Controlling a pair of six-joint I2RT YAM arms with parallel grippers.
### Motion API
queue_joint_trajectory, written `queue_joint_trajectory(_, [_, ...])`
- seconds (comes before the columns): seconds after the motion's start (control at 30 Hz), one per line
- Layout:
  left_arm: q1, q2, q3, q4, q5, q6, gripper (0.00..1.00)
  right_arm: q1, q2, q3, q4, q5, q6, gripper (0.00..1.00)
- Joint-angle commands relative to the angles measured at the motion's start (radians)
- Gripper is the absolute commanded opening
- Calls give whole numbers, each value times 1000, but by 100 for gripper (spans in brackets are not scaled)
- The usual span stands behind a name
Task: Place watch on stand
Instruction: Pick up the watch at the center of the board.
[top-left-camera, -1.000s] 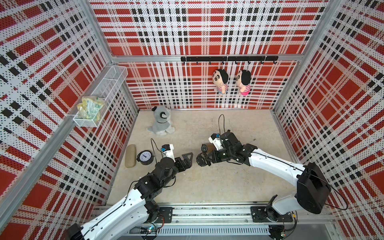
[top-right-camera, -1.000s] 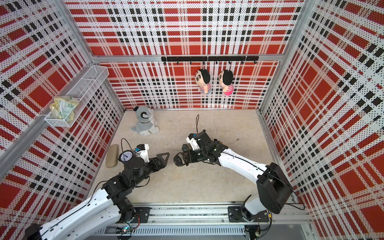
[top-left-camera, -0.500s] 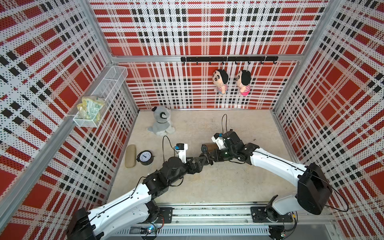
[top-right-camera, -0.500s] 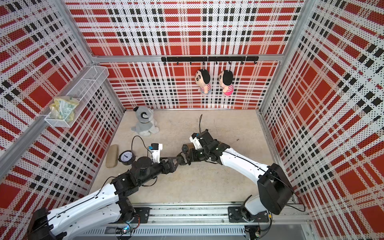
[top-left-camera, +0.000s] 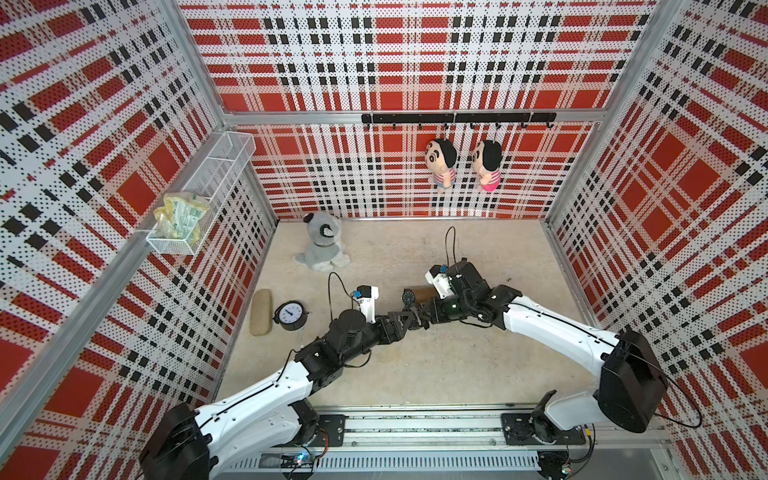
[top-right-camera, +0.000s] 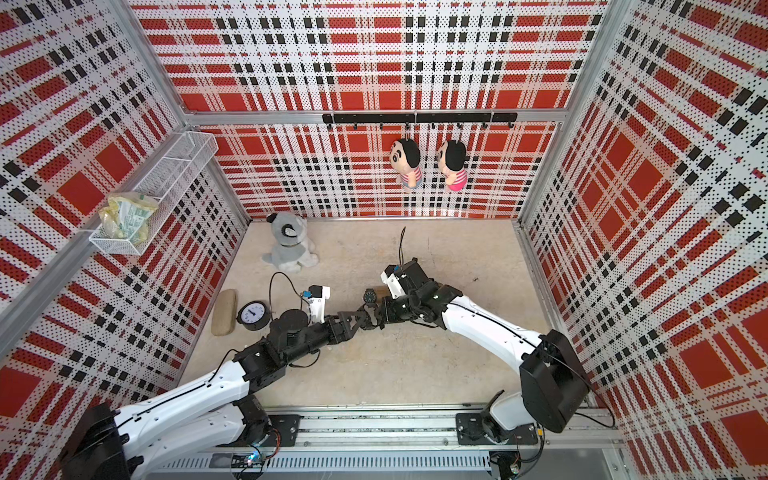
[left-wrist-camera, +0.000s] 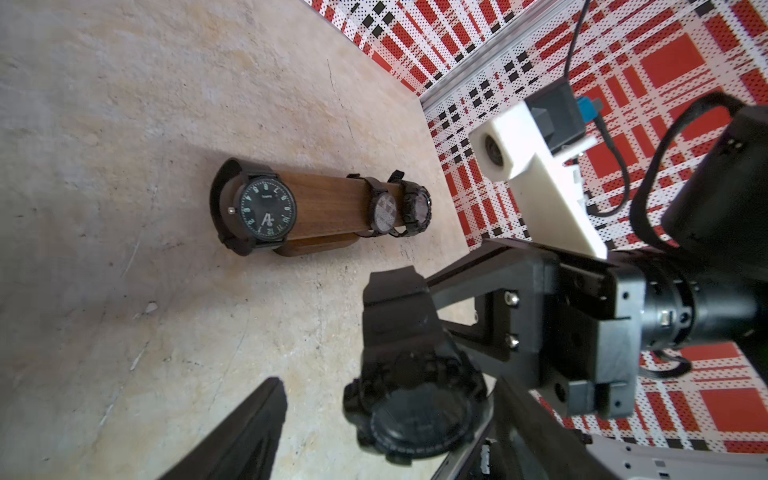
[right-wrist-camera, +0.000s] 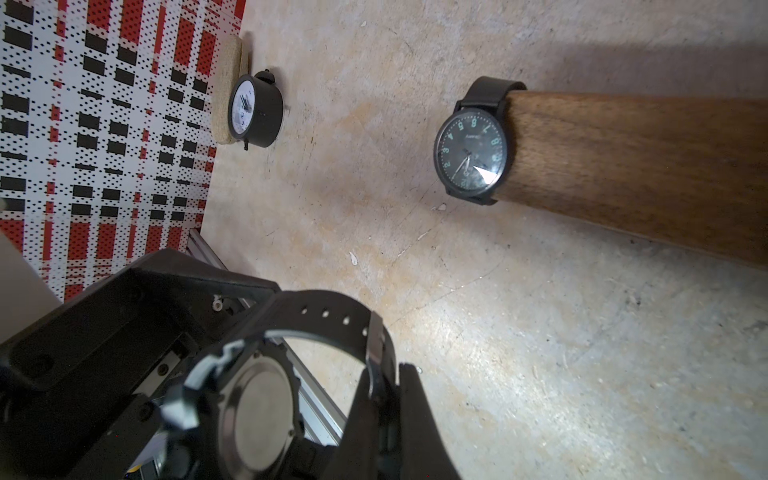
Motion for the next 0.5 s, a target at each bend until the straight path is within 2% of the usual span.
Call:
queue_joint_trajectory(0.0, [9, 0, -13, 85, 54, -31, 80, -7, -27, 34, -10, 11, -17, 0])
queue_joint_trajectory(0.27, [9, 30, -26, 133, 104, -47, 84, -8, -16, 45, -17, 15, -27, 0])
queue_joint_trajectory(0.47, [10, 65, -17, 136, 112, -50, 71, -6, -16, 47, -22, 14, -29, 0])
